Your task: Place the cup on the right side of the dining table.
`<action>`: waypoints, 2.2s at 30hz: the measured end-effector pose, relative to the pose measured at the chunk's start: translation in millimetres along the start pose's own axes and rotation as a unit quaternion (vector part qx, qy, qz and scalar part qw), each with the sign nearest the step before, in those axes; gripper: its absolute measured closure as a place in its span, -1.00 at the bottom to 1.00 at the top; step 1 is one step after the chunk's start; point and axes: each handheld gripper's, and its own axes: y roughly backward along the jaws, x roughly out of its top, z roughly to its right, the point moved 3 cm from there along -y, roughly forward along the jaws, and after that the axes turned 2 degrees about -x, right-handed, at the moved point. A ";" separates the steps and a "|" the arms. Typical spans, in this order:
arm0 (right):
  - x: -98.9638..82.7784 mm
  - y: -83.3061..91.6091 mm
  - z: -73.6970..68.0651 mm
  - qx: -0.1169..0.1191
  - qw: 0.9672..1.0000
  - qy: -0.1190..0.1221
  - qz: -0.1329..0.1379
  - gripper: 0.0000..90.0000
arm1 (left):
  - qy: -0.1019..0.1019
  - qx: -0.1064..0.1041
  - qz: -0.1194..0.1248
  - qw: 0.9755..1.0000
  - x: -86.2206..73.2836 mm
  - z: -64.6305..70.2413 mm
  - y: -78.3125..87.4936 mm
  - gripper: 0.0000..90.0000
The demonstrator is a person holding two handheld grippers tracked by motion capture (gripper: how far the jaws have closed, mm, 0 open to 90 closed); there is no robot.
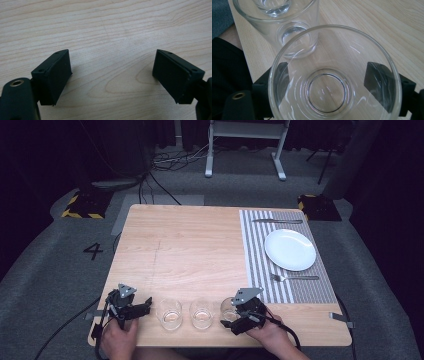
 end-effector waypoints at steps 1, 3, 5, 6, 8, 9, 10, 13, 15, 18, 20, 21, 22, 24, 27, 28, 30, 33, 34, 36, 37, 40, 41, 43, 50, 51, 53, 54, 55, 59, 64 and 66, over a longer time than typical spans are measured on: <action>0.4 -0.1 0.0 0.000 1.000 -0.001 -0.001 -0.59 | 0.001 0.000 0.000 1.000 -0.2 0.2 0.1 -0.65; 1.2 0.0 -0.5 -0.002 1.000 -0.004 -0.006 -0.59 | 0.000 0.000 0.000 1.000 -0.2 0.2 0.1 -0.65; 1.5 0.3 -0.4 -0.002 1.000 -0.002 -0.011 -0.59 | 0.000 0.000 0.000 1.000 -0.1 0.0 0.1 -0.65; 1.7 0.4 -0.6 -0.003 1.000 -0.003 -0.013 -0.59 | 0.000 -0.001 0.000 1.000 0.0 0.0 0.1 -0.65; 2.3 0.7 -1.2 -0.005 1.000 -0.003 -0.017 -0.59 | 0.000 -0.001 0.000 1.000 0.0 0.0 0.0 -0.65; 2.6 1.0 -1.2 -0.005 1.000 -0.001 -0.020 -0.59 | 0.000 -0.001 0.000 1.000 0.0 0.0 0.1 -0.65; 3.2 1.2 -1.3 -0.003 1.000 0.000 -0.022 -0.59 | 0.000 -0.001 0.000 1.000 0.0 0.1 0.1 -0.65; 6.6 3.6 -0.1 0.002 0.999 0.008 -0.034 -0.59 | 0.001 0.000 0.000 1.000 -0.3 0.4 0.3 -0.65; 9.5 7.0 1.5 0.000 0.999 0.011 -0.038 -0.59 | -0.001 -0.001 0.000 1.000 0.1 0.0 0.0 -0.65; 14.5 13.1 4.5 -0.005 0.999 0.008 -0.039 -0.59 | -0.002 -0.003 0.000 1.000 1.9 -0.9 -1.6 -0.66; 18.4 17.1 7.1 -0.007 0.999 0.008 -0.040 -0.59 | -0.002 -0.003 0.000 1.000 2.0 -0.9 -1.6 -0.66; 20.4 18.9 8.3 -0.009 0.999 0.005 -0.039 -0.59 | -0.002 -0.003 0.000 1.000 2.0 -0.9 -1.6 -0.66; 22.1 20.1 9.5 -0.011 0.999 0.005 -0.038 -0.59 | -0.002 -0.003 0.000 1.000 2.0 -1.0 -1.7 -0.66; 26.4 24.2 13.1 -0.015 0.999 0.001 -0.036 -0.59 | -0.005 -0.005 -0.001 1.000 2.5 -1.8 -1.9 -0.66; 33.6 31.5 20.8 -0.022 0.999 -0.003 -0.032 -0.59 | -0.004 -0.005 -0.001 1.000 3.0 -1.8 -2.4 -0.66; 35.8 33.8 23.5 -0.024 0.999 -0.004 -0.030 -0.59 | -0.005 -0.005 -0.001 1.000 3.0 -1.8 -2.4 -0.66; 40.3 38.5 28.9 -0.027 0.999 -0.010 -0.028 -0.59 | -0.004 -0.005 -0.001 1.000 2.9 -1.8 -2.3 -0.66; 47.2 45.4 37.4 -0.032 0.999 -0.017 -0.022 -0.59 | -0.005 -0.005 0.000 1.000 2.7 -1.7 -2.2 -0.66; 49.4 47.5 40.3 -0.035 0.999 -0.018 -0.020 -0.59 | -0.006 -0.005 0.000 1.000 2.4 -1.6 -2.0 -0.66; 53.3 51.4 45.3 -0.038 0.999 -0.024 -0.015 -0.59 | -0.006 -0.006 -0.001 1.000 2.1 -1.4 -1.7 -0.66; 54.9 53.2 48.0 -0.040 0.999 -0.027 -0.014 -0.59 | -0.006 -0.006 -0.001 1.000 2.1 -1.4 -1.7 -0.66; 59.3 57.4 55.2 -0.043 0.998 -0.035 -0.010 -0.59 | -0.006 -0.006 -0.001 1.000 2.1 -1.4 -1.7 -0.66; 60.5 58.7 57.5 -0.043 0.998 -0.038 -0.009 -0.59 | -0.006 -0.006 -0.001 1.000 2.1 -1.3 -1.7 -0.66; 62.8 60.6 61.1 -0.042 0.998 -0.043 -0.007 -0.59 | -0.006 -0.006 -0.001 1.000 2.1 -1.3 -1.7 -0.66; 73.5 66.8 71.1 -0.054 0.998 -0.041 -0.009 -0.59 | -0.006 -0.006 -0.001 1.000 2.1 -1.4 -1.7 -0.66; 75.0 67.6 72.3 -0.056 0.998 -0.041 -0.008 -0.59 | -0.006 -0.006 -0.001 1.000 2.1 -1.4 -1.7 -0.66; 77.9 69.1 75.1 -0.059 0.997 -0.042 -0.008 -0.59 | -0.006 -0.006 -0.001 1.000 2.1 -1.4 -1.7 -0.66; 79.3 70.0 77.1 -0.062 0.997 -0.041 -0.009 -0.59 | -0.006 -0.006 -0.001 1.000 2.1 -1.4 -1.7 -0.66; 80.9 70.7 78.6 -0.066 0.997 -0.043 -0.008 -0.59 | -0.006 -0.006 -0.001 1.000 2.2 -1.4 -1.8 -0.66; 86.6 74.7 85.8 -0.072 0.996 -0.046 -0.006 -0.59 | -0.007 -0.006 -0.001 1.000 2.4 -1.5 -2.0 -0.66; 93.1 79.7 95.9 -0.079 0.996 -0.051 -0.005 -0.59 | -0.007 -0.006 -0.001 1.000 2.4 -1.5 -2.0 -0.66; 95.6 81.7 101.4 -0.083 0.995 -0.053 -0.005 -0.59 | -0.007 -0.006 -0.001 1.000 2.4 -1.5 -2.0 -0.66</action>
